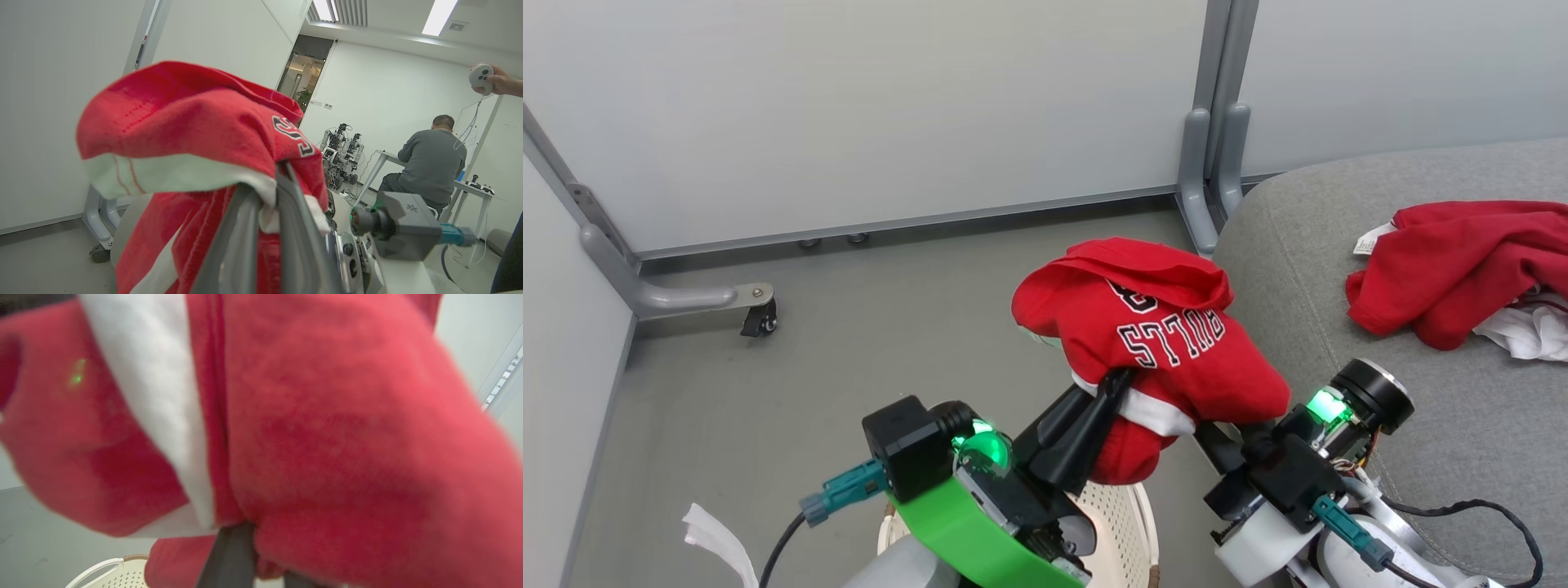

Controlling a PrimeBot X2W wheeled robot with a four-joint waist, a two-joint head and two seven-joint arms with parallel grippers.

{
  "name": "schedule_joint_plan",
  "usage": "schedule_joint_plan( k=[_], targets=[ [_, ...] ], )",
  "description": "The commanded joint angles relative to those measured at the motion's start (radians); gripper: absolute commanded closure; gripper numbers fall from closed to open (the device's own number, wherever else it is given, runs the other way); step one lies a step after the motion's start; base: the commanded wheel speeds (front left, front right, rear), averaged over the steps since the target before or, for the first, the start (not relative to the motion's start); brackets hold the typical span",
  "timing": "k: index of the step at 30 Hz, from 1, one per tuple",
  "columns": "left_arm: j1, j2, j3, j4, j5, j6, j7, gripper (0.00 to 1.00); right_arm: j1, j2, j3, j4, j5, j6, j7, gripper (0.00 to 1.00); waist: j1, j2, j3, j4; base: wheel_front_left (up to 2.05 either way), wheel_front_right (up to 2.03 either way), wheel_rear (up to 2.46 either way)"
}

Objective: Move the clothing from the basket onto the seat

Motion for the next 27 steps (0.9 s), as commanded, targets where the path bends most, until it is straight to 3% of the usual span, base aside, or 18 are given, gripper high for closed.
schedule_joint_plan(
  k=[1, 12, 14, 15, 16, 27],
  targets=[
    [0.004, 0.006, 0.005, -0.001, 0.0, -0.003, 0.0, 1.0, 0.008, 0.002, -0.004, -0.009, 0.008, -0.002, -0.002, 1.0, 0.0, 0.0, 0.0, 0.0, 0.0, 0.0, 0.0],
    [0.019, 0.007, 0.012, 0.01, 0.016, -0.003, 0.0, 1.0, 0.019, 0.002, -0.006, -0.031, 0.02, -0.002, -0.002, 1.0, 0.0, 0.0, -0.007, -0.004, 0.0, 0.0, 0.0],
    [0.017, 0.01, 0.013, 0.018, 0.031, -0.003, 0.0, 0.62, 0.019, 0.007, -0.014, -0.038, 0.024, -0.002, -0.002, 1.0, 0.0, 0.0, -0.007, -0.005, 0.0, 0.0, 0.0],
    [0.022, 0.005, 0.018, 0.023, 0.034, -0.003, 0.0, 0.22, 0.02, 0.011, -0.021, -0.043, 0.03, -0.002, -0.002, 1.0, 0.0, 0.0, -0.005, -0.005, 0.0, 0.0, 0.0],
    [0.024, 0.002, 0.02, 0.025, 0.036, -0.003, 0.0, 0.03, 0.022, 0.017, -0.029, -0.049, 0.035, -0.002, -0.002, 1.0, 0.0, 0.0, -0.004, -0.005, 0.0, 0.0, 0.0],
    [0.041, 0.003, 0.047, 0.054, 0.16, -0.003, 0.0, 0.0, 0.049, 0.056, -0.123, -0.108, 0.053, -0.002, -0.002, 1.0, 0.0, 0.0, 0.011, 0.009, 0.0, 0.0, 0.0]
  ],
)
